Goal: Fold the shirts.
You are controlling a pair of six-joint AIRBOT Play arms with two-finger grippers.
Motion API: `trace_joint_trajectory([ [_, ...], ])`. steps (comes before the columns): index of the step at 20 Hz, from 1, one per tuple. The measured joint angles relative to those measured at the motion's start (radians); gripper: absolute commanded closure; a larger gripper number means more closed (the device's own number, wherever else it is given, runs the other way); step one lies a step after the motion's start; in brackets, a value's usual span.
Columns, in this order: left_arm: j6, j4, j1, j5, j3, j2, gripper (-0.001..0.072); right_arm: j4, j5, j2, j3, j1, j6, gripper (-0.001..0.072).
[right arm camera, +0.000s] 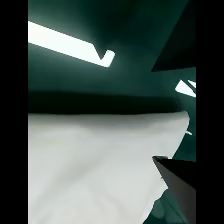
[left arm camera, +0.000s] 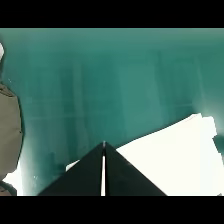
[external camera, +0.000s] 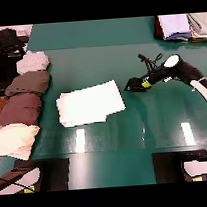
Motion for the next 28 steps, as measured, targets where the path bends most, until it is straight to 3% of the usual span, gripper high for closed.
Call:
trace_joint_trajectory([
  [5, 0.007, -0.007, 0.000, -0.003, 0.000, -0.004, 0.0683, 0.100, 0.031, -0.152, 0.066, 0.051, -0.005, 0.0117],
  [6, 0.008, -0.009, 0.000, -0.003, 0.000, -0.004, 0.0684, 0.123, 0.034, -0.186, 0.098, 0.079, -0.006, 0.0157],
  [7, 0.008, -0.013, 0.000, -0.006, 0.000, -0.004, 0.0684, 0.145, 0.036, -0.221, 0.131, 0.111, -0.007, 0.0307],
  [10, 0.013, -0.025, -0.004, -0.018, 0.000, -0.004, 0.0685, 0.159, 0.037, -0.306, 0.225, 0.190, -0.020, 0.0646],
  [14, 0.016, 0.008, -0.079, -0.021, 0.000, -0.005, 0.0684, 0.152, 0.037, -0.336, 0.315, 0.219, -0.029, 0.0665],
  [18, 0.018, 0.029, -0.201, -0.005, 0.000, -0.004, 0.0684, 0.060, 0.041, -0.238, 0.325, 0.111, -0.027, 0.0665],
  [22, 0.018, 0.040, -0.313, 0.012, 0.000, -0.004, 0.0684, -0.038, 0.042, -0.053, 0.232, -0.132, 0.000, 0.0666],
  [23, 0.018, 0.040, -0.337, 0.020, 0.000, -0.004, 0.0684, -0.062, 0.032, 0.002, 0.197, -0.215, 0.006, 0.0697],
  [28, 0.006, 0.043, -0.418, 0.073, 0.000, -0.004, 0.0684, -0.136, -0.019, 0.234, 0.049, -0.680, 0.032, 0.0696],
])
